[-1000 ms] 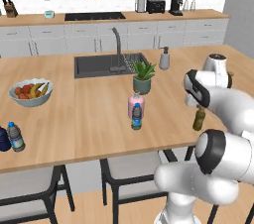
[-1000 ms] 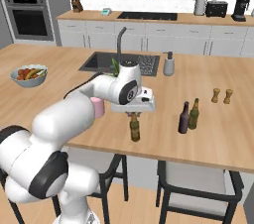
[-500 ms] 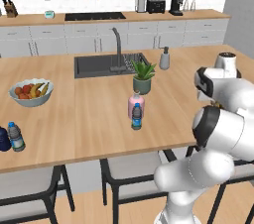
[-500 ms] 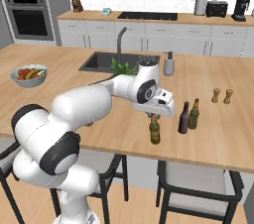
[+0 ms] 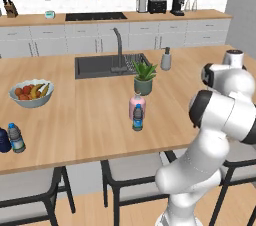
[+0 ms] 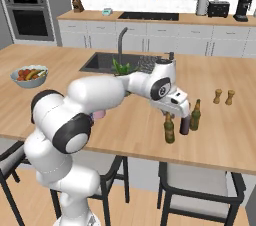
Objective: Move the plastic bottles in the middle to the plastics group, and the glass bottles in the middle to the glass group.
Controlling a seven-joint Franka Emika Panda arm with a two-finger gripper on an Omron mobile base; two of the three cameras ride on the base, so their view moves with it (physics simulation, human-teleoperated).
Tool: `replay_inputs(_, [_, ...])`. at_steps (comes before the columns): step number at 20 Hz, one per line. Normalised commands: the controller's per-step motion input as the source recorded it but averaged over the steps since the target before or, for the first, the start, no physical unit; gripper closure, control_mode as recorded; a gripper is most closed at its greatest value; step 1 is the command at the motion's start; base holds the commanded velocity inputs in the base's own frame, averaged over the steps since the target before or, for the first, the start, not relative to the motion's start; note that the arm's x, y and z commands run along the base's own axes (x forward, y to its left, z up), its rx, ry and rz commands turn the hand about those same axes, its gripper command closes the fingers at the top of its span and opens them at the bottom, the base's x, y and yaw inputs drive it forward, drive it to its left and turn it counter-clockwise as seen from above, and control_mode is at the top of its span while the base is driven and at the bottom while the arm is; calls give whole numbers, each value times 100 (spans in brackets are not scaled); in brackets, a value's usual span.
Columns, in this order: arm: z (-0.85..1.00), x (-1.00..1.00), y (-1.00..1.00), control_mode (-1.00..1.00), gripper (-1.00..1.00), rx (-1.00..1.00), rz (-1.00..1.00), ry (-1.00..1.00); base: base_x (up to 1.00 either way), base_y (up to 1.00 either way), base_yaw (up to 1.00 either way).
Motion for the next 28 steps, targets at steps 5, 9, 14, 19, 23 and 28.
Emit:
replay_inputs(5, [-19, 20, -22, -100, 100, 4, -15, -8, 0, 0, 0])
replay_inputs(9, [-39, 5, -14, -100, 100, 7, -9, -15, 0, 0, 0])
replay_inputs(14, [-35, 12, -9, -100, 100, 6, -8, -8, 0, 0, 0])
replay_inputs(19, [-39, 12, -1, -100, 100, 0, -8, -2, 0, 0, 0])
replay_inputs(23, [-42, 13, 0, -100, 100, 0, -6, -1, 0, 0, 0])
replay_inputs(28, [-48, 6, -1, -100, -100, 0, -6, 0, 0, 0, 0])
